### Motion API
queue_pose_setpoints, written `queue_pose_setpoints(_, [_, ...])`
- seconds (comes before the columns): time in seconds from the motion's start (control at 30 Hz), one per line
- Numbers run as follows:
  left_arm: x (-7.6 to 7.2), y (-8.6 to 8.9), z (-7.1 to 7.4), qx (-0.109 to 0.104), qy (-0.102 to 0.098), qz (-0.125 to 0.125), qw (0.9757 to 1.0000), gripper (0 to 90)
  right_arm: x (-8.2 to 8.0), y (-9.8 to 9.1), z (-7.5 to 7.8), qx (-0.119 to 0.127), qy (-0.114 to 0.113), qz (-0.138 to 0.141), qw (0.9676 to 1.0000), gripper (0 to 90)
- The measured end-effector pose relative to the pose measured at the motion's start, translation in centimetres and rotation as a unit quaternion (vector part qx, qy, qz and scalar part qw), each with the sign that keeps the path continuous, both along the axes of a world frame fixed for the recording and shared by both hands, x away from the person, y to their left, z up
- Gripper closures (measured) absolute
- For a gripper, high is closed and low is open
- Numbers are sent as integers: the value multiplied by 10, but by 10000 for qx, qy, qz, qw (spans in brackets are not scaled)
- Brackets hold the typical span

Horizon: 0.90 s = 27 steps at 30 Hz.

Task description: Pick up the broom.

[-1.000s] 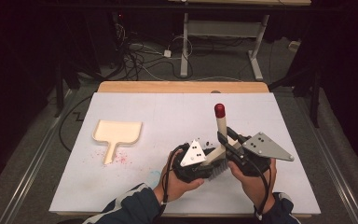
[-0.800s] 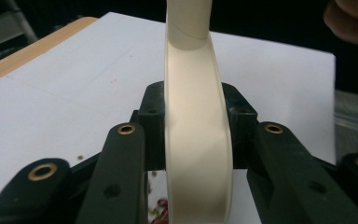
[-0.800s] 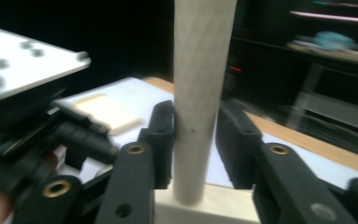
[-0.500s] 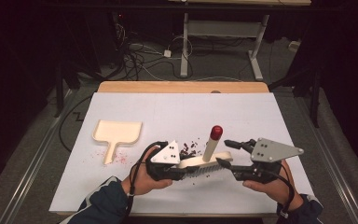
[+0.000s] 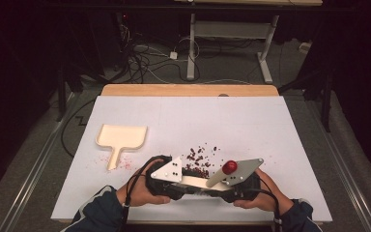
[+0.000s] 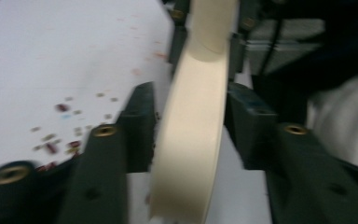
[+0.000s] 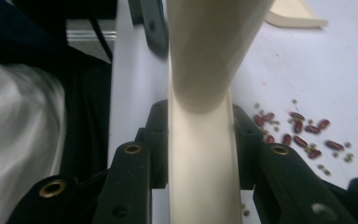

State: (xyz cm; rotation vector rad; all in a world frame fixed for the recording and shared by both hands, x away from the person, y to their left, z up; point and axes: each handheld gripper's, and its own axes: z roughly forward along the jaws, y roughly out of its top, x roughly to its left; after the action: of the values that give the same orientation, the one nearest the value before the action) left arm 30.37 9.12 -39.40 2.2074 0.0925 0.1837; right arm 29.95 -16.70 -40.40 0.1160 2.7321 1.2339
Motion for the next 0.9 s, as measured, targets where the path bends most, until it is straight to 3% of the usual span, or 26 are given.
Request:
queue_pose_setpoints(0.07, [2, 11, 1, -98, -156, 509, 9985, 328, 2, -2, 1, -35, -92, -103, 9999, 673])
queue_pose_setpoints(0.1, [3, 19, 1, -187, -201, 732, 9969, 318, 3, -4, 2, -9, -126, -228, 9997, 673])
queue_pose_setpoints(0.17, [3, 35, -1, -233, -411, 1192, 9917, 253, 6, -11, 6, 110, -132, -413, 9990, 673])
queue_pose_setpoints(0.3, [0, 67, -18, -59, -493, 1949, 9796, 173, 10, -21, 13, 227, -271, -705, 9969, 673])
queue_pose_setpoints(0.4, [-5, 86, -30, 100, -488, 2126, 9759, 186, 15, -28, 18, 313, -403, -894, 9947, 673])
queue_pose_setpoints(0.47, [-8, 98, -35, 169, -401, 2174, 9751, 202, 19, -32, 20, 369, -437, -1046, 9929, 673])
queue_pose_setpoints(0.53, [-13, 110, -37, 247, -423, 2340, 9710, 208, 23, -36, 21, 419, -493, -1208, 9906, 673])
queue_pose_setpoints(0.6, [-16, 122, -38, 148, -378, 2492, 9676, 215, 27, -41, 20, 412, -580, -1487, 9863, 673])
queue_pose_setpoints(0.67, [-19, 132, -41, 60, -433, 2707, 9617, 215, 30, -46, 19, 352, -700, -1814, 9803, 673])
queue_pose_setpoints(0.8, [-21, 144, -50, 88, -412, 3080, 9505, 212, 38, -56, 19, 335, -789, -2319, 9689, 673])
queue_pose_setpoints(0.9, [-20, 146, -51, 46, -419, 3182, 9471, 210, 43, -62, 17, 258, -904, -2608, 9608, 673])
